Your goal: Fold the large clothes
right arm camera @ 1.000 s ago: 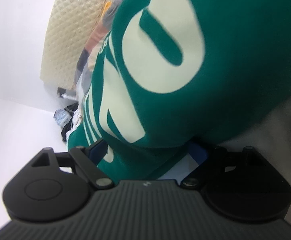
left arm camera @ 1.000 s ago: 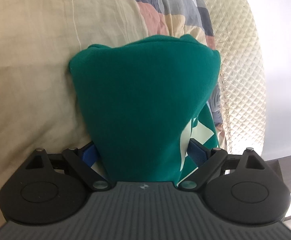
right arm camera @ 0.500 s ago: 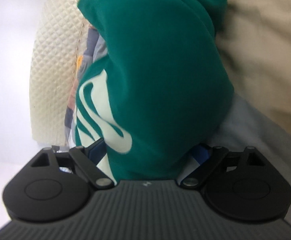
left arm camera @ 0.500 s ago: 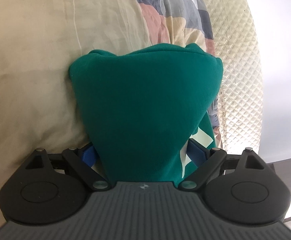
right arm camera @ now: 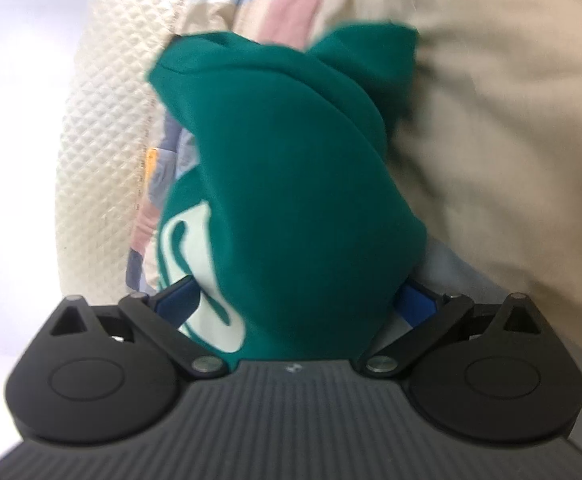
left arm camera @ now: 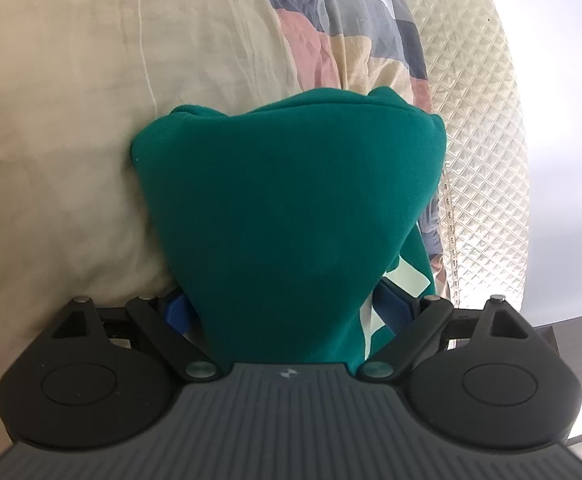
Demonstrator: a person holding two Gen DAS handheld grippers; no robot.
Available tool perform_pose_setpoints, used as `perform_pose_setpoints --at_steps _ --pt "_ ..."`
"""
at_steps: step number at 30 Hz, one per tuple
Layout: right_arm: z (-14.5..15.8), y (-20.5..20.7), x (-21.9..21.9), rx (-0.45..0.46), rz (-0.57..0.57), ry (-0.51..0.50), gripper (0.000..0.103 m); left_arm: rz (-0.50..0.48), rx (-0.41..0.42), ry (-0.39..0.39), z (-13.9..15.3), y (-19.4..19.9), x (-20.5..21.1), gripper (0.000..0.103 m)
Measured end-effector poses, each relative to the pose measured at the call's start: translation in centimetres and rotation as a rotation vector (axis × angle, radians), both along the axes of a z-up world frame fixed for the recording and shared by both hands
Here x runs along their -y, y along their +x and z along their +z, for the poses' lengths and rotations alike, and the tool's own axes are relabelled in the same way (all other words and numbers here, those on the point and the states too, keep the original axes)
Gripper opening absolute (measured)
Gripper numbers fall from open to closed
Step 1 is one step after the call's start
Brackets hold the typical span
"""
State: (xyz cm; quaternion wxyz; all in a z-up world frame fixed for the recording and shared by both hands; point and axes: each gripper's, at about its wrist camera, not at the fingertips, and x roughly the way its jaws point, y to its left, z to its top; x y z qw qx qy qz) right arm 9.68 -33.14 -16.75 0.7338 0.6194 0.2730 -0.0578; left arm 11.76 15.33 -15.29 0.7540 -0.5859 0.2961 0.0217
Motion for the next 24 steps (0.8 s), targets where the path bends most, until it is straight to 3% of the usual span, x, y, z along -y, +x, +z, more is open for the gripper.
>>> perform_pose_setpoints --at_steps 6,12,16,18,24 --pt "-1.0 2.8 0.0 0.057 -0.017 0.015 0.103 -0.005 0.010 0.040 0.4 1.0 0.0 0.084" --pt "-1.5 5.4 0.3 0.096 0.050 -0.060 0.103 -0.013 0.040 0.072 1.1 1.2 -0.1 0.060" --pt "-1.1 5.7 0.3 0.137 0.079 -0.104 0.069 -0.026 0.079 0.087 2.0 1.2 -0.1 0.043" --pt "-0.2 4.5 0.4 0.163 0.083 -0.121 0.060 -0.036 0.100 0.122 2.6 1.1 -0.1 0.038" --pt "3.6 2.6 0.0 0.291 0.130 -0.218 0.052 -0.044 0.145 0.135 4.1 0.0 -0.6 0.028"
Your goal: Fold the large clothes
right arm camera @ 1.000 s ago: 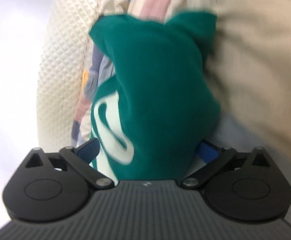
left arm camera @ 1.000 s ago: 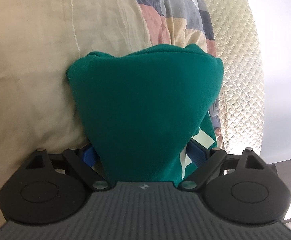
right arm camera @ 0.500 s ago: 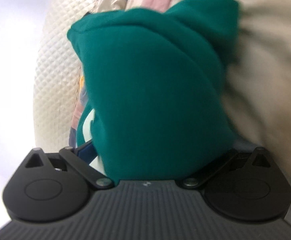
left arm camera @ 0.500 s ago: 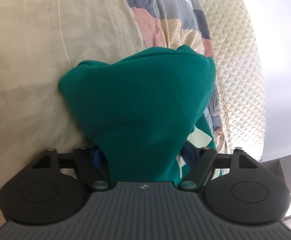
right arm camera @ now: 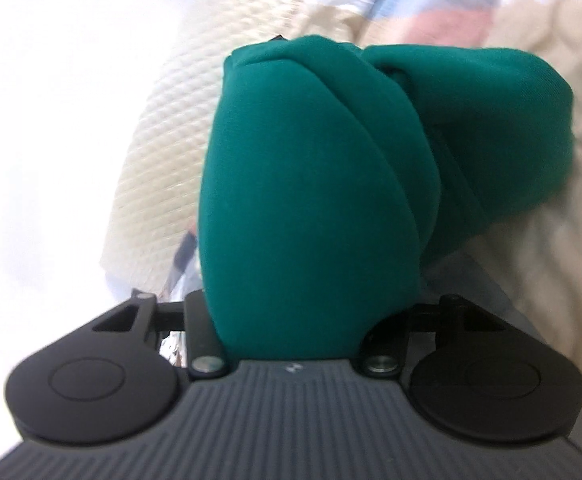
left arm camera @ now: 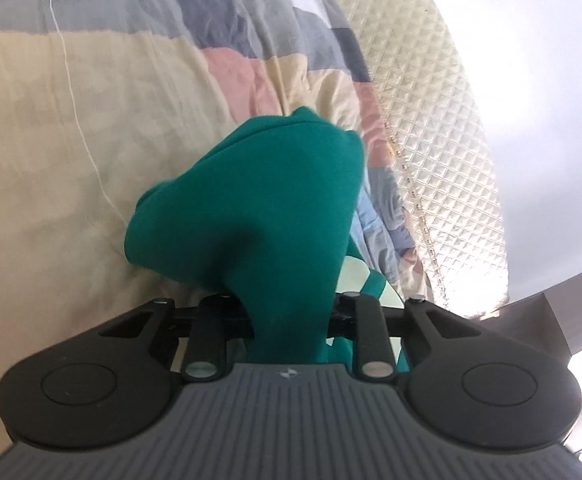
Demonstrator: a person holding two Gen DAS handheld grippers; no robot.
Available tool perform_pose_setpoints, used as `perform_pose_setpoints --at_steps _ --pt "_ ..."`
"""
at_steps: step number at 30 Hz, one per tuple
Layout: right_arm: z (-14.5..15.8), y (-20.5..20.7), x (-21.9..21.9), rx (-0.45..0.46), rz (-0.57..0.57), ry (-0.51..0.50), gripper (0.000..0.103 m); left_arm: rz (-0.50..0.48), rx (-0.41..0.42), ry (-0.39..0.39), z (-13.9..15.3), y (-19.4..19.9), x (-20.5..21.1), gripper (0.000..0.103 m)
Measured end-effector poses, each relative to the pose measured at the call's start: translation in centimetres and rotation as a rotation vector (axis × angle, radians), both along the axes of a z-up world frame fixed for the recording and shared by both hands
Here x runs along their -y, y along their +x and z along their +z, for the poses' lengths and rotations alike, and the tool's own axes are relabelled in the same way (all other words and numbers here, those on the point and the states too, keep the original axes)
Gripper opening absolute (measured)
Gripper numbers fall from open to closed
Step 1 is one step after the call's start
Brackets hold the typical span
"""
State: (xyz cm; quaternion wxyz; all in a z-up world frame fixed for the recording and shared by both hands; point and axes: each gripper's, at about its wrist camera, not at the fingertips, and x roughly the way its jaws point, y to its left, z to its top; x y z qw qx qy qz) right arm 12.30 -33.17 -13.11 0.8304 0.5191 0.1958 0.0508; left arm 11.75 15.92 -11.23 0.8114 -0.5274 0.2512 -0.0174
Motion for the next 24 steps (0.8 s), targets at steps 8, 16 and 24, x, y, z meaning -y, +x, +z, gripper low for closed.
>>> perform_pose_setpoints --at_steps 8,16,24 --pt "3.1 -3.7 0.9 0.058 0.033 -0.042 0.049 -0.076 0.065 0.022 3.6 -1.6 0.5 0.024" --pt "7.5 -5.7 5.4 0.147 0.013 -0.050 0.049 -0.171 0.159 0.081 10.8 -0.6 5.2 0.023" --pt "14.1 -3.9 13.5 0.229 -0.034 -0.068 0.048 -0.286 0.252 0.150 19.3 7.4 14.1 0.023"
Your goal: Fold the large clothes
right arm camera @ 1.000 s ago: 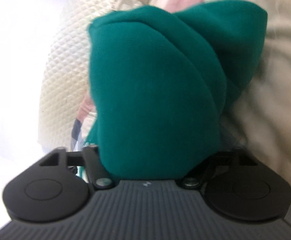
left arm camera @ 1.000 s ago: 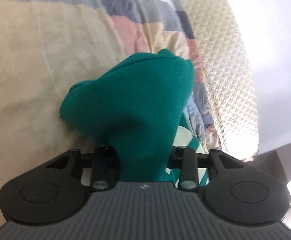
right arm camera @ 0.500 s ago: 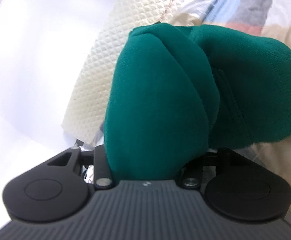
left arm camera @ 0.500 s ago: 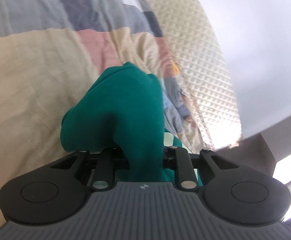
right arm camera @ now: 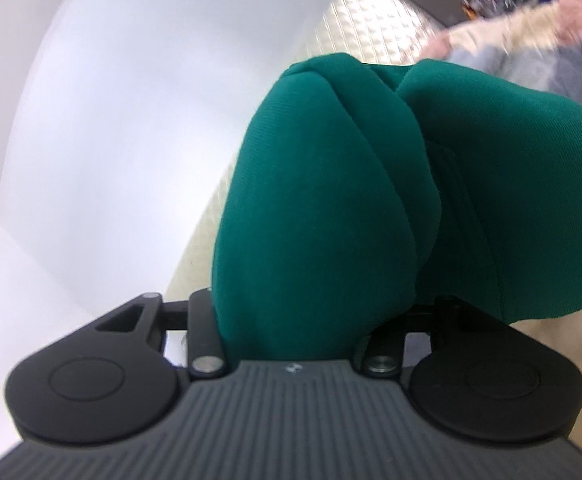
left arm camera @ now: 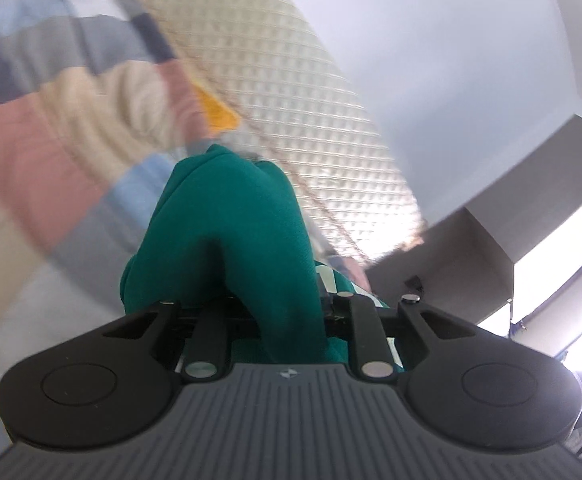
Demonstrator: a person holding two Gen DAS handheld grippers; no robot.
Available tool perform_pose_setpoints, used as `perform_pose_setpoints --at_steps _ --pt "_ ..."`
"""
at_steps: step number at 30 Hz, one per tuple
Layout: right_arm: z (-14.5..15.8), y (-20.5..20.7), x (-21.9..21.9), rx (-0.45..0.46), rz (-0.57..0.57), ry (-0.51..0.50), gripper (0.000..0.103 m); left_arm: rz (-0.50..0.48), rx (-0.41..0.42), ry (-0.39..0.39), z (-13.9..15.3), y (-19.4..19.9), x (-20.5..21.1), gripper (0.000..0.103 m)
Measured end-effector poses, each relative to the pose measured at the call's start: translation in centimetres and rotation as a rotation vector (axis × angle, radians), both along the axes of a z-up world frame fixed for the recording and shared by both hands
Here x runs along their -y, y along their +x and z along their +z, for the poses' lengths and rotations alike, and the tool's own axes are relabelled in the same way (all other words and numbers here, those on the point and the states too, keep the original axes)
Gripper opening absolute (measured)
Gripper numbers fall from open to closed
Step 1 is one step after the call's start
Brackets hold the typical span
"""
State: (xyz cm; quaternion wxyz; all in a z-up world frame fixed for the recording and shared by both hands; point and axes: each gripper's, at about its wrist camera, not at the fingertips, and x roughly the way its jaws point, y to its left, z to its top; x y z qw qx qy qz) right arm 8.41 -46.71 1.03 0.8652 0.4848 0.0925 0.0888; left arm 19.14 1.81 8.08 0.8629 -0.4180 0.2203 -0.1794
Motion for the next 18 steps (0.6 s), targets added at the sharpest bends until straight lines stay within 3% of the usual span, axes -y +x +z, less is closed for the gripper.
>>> perform_pose_setpoints --at_steps 4,8,14,18 --pt "2.4 3.9 4.0 -0.012 -0.049 -0.014 0.049 -0.029 0.029 0.049 1.7 6.3 5.2 0.023" --pt "1.3 8.9 7.6 -0.045 -0.080 -0.005 0.049 -0.038 0.025 0.091 0.0 12.9 9.4 0.023" --pt "-5.3 17.3 10.1 -0.117 -0.096 -0.027 0.049 -0.071 0.047 0.162 -8.3 20.5 13.5 0.022" --pt "-12.1 20.0 10.8 -0.223 -0.091 -0.037 0.049 -0.120 0.034 0.197 -14.2 24.1 14.6 0.022"
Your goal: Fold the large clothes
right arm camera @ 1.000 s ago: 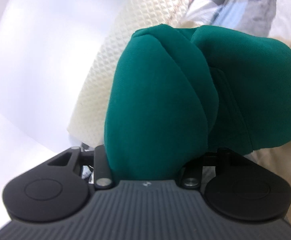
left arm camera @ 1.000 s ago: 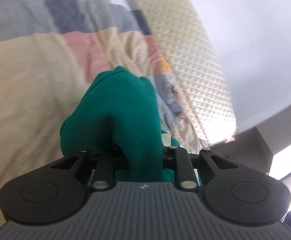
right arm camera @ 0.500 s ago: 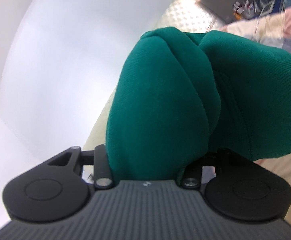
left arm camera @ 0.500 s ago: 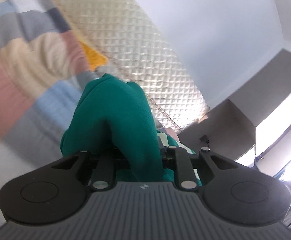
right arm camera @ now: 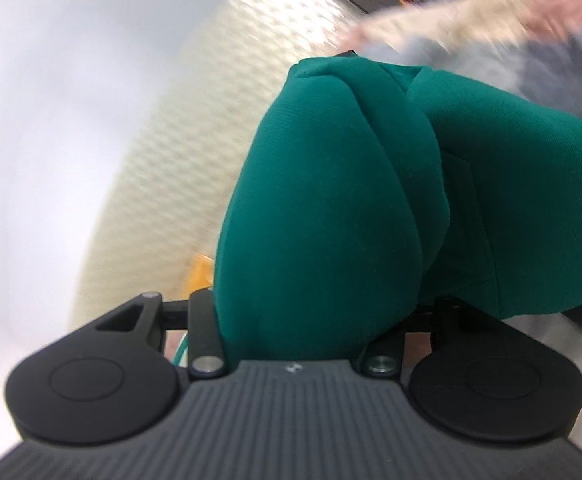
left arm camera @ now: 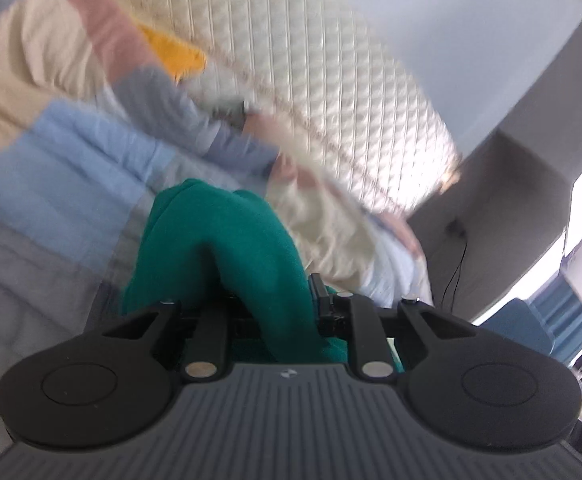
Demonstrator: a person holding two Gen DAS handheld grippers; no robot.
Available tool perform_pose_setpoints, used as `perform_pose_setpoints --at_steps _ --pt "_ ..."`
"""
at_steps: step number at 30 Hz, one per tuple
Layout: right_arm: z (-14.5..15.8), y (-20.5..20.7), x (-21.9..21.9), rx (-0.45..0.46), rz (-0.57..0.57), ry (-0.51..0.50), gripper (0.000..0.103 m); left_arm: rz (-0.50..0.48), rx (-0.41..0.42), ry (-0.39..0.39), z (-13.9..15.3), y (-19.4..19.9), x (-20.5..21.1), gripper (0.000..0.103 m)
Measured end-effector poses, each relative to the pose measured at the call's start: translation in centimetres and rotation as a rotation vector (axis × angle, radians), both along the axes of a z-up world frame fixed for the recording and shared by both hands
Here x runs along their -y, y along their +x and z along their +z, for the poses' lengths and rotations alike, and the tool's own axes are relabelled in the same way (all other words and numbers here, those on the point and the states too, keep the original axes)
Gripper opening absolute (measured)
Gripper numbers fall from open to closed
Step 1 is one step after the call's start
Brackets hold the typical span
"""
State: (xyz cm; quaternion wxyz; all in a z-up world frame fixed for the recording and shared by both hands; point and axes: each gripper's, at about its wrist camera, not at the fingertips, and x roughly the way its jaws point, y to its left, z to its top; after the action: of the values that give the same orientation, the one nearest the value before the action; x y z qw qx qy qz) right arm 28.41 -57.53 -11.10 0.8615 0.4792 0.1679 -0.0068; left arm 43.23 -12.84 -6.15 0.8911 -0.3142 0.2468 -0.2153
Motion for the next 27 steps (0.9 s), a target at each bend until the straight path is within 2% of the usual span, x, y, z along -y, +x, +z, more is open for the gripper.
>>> perform_pose_setpoints --at_steps 2,5,11,14,18,20,21,23,27 --pt "-3.5 -0.9 0.1 -0.014 -0.010 0.027 0.048 -0.028 0.061 -0.018 -1.5 -0.1 0.0 0.022" --pt "-6.2 -2.6 0.6 0.076 0.000 0.065 0.049 -0.037 0.104 0.007 -2.7 -1.0 0.0 0.023" --pt "-8.6 -5.2 -0.8 0.147 -0.030 0.063 0.051 -0.037 0.086 0.057 -5.3 -2.2 -0.4 0.024" --pt "-10.1 -4.4 0.0 0.154 -0.042 0.062 0.052 -0.036 0.077 0.073 -5.4 -2.6 -0.3 0.024" --pt "-9.8 -4.5 0.0 0.139 -0.052 0.066 0.056 -0.037 0.073 0.102 -4.4 -3.9 -0.1 0.027" --pt "-9.7 -4.7 -0.2 0.114 -0.055 0.092 0.060 -0.046 0.057 0.083 -4.2 -4.4 -0.5 0.035" --pt "-9.7 -4.5 0.2 0.096 -0.061 0.104 0.066 -0.053 0.053 0.086 -4.0 -4.7 -0.6 0.038" --pt "-9.7 -5.6 -0.2 0.064 -0.081 0.128 0.070 -0.070 0.044 0.118 -3.4 -5.6 -0.7 0.050" --pt "-9.1 -7.6 -0.2 0.015 -0.100 0.151 0.071 -0.086 0.022 0.179 -1.2 -8.0 -1.1 0.052"
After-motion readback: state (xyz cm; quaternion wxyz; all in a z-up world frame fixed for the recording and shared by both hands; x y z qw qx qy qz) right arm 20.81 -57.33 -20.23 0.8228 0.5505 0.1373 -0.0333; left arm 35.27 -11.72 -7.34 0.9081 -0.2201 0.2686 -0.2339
